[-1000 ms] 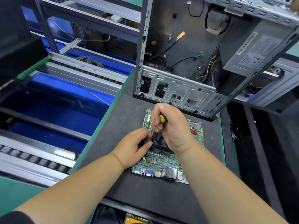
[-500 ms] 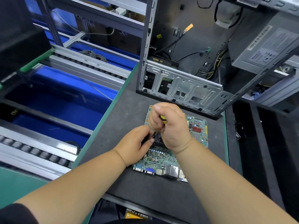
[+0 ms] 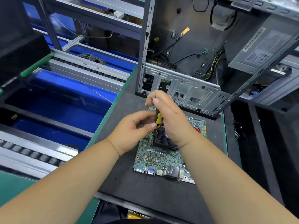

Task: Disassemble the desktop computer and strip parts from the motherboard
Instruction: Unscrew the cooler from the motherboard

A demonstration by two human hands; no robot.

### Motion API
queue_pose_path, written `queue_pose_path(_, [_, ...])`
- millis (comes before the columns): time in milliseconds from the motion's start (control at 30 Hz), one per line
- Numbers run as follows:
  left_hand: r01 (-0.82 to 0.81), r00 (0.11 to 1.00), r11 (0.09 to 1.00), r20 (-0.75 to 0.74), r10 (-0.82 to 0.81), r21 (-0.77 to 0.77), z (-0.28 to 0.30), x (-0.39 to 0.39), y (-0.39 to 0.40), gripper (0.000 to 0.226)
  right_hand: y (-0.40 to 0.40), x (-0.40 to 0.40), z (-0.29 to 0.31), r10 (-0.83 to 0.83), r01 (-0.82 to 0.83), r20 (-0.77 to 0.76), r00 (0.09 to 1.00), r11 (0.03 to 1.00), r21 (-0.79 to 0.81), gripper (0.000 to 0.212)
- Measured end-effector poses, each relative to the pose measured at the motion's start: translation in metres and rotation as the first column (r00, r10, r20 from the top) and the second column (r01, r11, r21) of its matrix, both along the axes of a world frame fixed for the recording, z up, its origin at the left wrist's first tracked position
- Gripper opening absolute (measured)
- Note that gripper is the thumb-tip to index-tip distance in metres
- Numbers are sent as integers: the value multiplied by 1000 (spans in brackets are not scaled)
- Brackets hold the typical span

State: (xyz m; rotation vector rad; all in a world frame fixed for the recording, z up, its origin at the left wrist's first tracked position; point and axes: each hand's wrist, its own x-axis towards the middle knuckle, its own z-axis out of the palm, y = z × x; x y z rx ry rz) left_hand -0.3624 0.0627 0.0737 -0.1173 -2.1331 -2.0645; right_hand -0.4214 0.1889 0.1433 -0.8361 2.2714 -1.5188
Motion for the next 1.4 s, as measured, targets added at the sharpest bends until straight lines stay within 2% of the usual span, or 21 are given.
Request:
queue_pose_path(100, [-22, 999, 998, -33, 20, -59, 6, -4, 3, 26, 2, 0, 6, -49, 49, 1, 999, 998, 34, 19])
queue_pose_path(167, [-35, 998, 996, -47, 31, -82, 7, -7, 5, 28, 2, 2, 12, -128, 135, 66, 990, 985, -104, 14])
queue_pose_path(233, [-56, 997, 991, -56, 50, -119, 9, -9, 7, 29, 1, 6, 19, -159, 214, 201, 967, 932, -291, 11])
queue_pose_path(300, [-85, 994, 985, -86, 73, -148, 11, -11, 9, 28, -3, 11, 24, -106, 214, 279, 954, 895, -392, 13])
queue_pose_path(433, [-73, 989, 992, -139, 58, -101, 10, -9, 9, 27, -8, 19, 23, -66, 192, 300, 952, 891, -412, 22])
queue_pose_path(533, [-49, 991, 998, -124, 44, -34, 12, -9, 14, 26, -4, 17, 20, 1, 148, 297, 955, 866, -478, 38])
queue_pose_path(633, [50, 997, 998, -62, -48, 43, 18, -9, 15, 28, 0, 12, 20, 83, 48, 272, 959, 896, -441, 45])
queue_pose_path(767, [217, 976, 976, 24, -217, 10, 24, -5, 2, 33, 0, 10, 22, 120, -44, 199, 973, 935, -352, 43])
queue_pose_path(900, [153, 987, 986, 62, -149, -63, 21, -3, -2, 21, -2, 11, 25, 164, -70, 235, 958, 929, -362, 40])
queue_pose_path(967, [120, 992, 991, 50, -117, -56, 21, 0, -1, 3, -6, 16, 24, 132, -33, 239, 962, 925, -379, 33])
queue_pose_path(1033, [70, 997, 997, 38, -69, -42, 15, 1, -2, 33, -11, 23, 22, 9, 85, 234, 972, 919, -385, 25])
queue_pose_path(1067, [62, 998, 998, 30, -61, -24, 15, 2, 0, 33, -13, 27, 21, -63, 158, 251, 966, 911, -382, 23])
queue_pose_path(1133, [11, 1000, 999, 2, -11, -42, 16, 3, 4, 7, -18, 33, 17, -154, 253, 282, 947, 898, -360, 23])
queue_pose_path(1200, [-29, 999, 997, -17, 28, -73, 16, 4, 7, 16, -21, 35, 16, -193, 267, 245, 950, 909, -321, 30])
queue_pose_path(1267, [-33, 999, 995, -32, 30, -92, 17, 3, 11, 21, -19, 34, 16, -159, 229, 221, 962, 913, -337, 38])
queue_pose_path(1333, [-27, 999, 994, -21, 25, -101, 18, 2, 12, 28, -15, 31, 17, -53, 129, 211, 976, 923, -363, 43])
queue_pose_path(1400, [50, 998, 995, 31, -47, -88, 20, 0, 12, 28, -9, 26, 19, 50, 28, 209, 977, 934, -355, 45])
